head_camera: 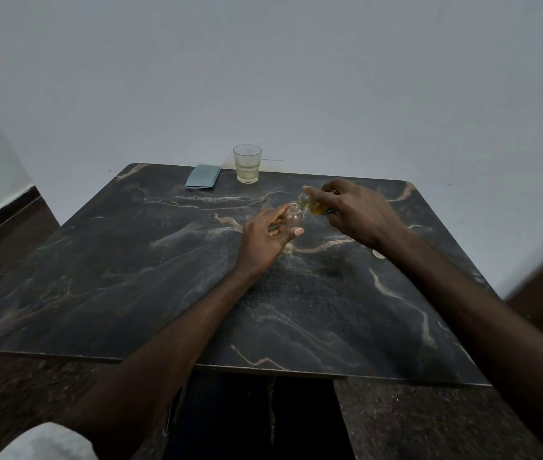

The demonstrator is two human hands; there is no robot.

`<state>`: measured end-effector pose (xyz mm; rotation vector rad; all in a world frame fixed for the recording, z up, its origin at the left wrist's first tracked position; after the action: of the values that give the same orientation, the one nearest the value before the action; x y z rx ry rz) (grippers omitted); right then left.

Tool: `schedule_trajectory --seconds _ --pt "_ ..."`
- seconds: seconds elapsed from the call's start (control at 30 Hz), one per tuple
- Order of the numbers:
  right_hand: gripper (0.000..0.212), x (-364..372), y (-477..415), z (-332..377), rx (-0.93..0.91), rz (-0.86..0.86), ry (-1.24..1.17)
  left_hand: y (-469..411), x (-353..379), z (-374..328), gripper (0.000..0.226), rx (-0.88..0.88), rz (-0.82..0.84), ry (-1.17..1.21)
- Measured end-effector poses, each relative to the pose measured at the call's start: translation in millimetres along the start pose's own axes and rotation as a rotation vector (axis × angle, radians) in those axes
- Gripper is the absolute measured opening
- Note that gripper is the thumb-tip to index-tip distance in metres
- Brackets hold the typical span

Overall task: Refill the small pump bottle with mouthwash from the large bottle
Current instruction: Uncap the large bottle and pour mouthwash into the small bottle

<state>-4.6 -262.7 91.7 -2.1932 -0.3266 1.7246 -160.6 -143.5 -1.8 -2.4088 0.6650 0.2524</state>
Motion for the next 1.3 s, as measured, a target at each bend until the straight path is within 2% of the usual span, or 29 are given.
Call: schedule_trajectory --seconds 0.5,1.3 --pt "0.072 -1.5 -1.2 -2.2 -0.007 0.024 0.029 0.2 -0.3 0.4 0.058 0.011 0.010 0.012" --pt "0.072 -3.3 -1.1 -2.4 -0.012 0.014 0.019 -0.5 1.8 4.4 0.064 -0.001 0.018 -0.005"
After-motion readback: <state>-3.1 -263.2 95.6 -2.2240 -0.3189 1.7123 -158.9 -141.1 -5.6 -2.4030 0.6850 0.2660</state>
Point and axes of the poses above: each hand's wrist, its own y-axis away from the middle knuckle, its own x-axis out of the palm, z = x × y, the point moved 3 cm from there along -y, towards the middle knuckle, and after that the axes turned 1 degree about -z, right-handed, at the moved point
